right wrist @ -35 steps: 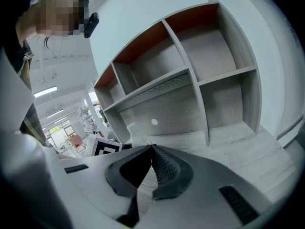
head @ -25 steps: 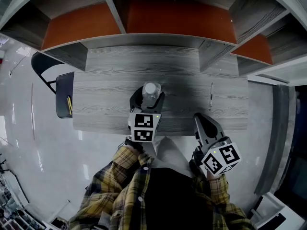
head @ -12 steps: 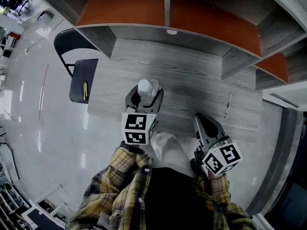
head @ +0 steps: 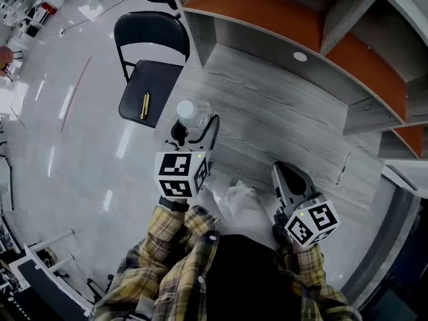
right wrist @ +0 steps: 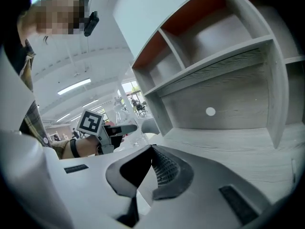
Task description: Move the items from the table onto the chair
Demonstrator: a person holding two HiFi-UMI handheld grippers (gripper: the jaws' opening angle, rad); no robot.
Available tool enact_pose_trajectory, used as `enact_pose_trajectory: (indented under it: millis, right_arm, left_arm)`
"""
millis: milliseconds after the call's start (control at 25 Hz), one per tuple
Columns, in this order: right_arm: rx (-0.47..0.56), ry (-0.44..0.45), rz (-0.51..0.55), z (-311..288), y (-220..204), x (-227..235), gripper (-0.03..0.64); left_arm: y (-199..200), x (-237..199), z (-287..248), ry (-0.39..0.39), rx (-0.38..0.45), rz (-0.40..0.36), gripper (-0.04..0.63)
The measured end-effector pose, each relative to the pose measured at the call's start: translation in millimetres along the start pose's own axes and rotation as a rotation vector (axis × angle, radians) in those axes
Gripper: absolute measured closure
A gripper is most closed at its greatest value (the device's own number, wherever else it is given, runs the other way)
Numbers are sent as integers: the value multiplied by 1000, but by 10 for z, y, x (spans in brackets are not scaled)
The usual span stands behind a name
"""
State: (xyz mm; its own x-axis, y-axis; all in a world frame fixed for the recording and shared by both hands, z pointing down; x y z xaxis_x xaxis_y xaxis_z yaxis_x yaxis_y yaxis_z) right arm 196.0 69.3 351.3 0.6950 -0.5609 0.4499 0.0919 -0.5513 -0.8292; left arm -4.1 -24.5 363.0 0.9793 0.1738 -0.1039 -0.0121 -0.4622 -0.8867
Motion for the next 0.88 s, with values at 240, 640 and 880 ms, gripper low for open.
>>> enact_pose_trajectory:
  millis: [240,640,880]
  right_arm:
    - [-45,49,3,-743,-85,-508,599]
    - [-57,42,-62,-2346,-223,-1304,600]
    - [-96,13,-67,-2946,-327,-1540,599]
  left_arm:
    - [119,-1057,118,67,-1,17,304]
    - [135,-2798,-337,63,-53,-53,304]
    - [-208,-3353,-850,21,-68,-58,304]
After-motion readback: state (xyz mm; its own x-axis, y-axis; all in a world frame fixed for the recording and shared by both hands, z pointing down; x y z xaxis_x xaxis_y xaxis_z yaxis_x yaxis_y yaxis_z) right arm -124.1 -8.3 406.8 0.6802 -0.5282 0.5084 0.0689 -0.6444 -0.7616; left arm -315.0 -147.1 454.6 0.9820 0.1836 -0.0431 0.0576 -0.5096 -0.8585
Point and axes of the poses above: the fingertips, and each gripper's own axes: z backward along the fingers, x to its right, y out of its top, the point moved 2 cm from there along z, backward along the fingers, and after that the axes turned 5 degrees about y, right-handed, at the moved point
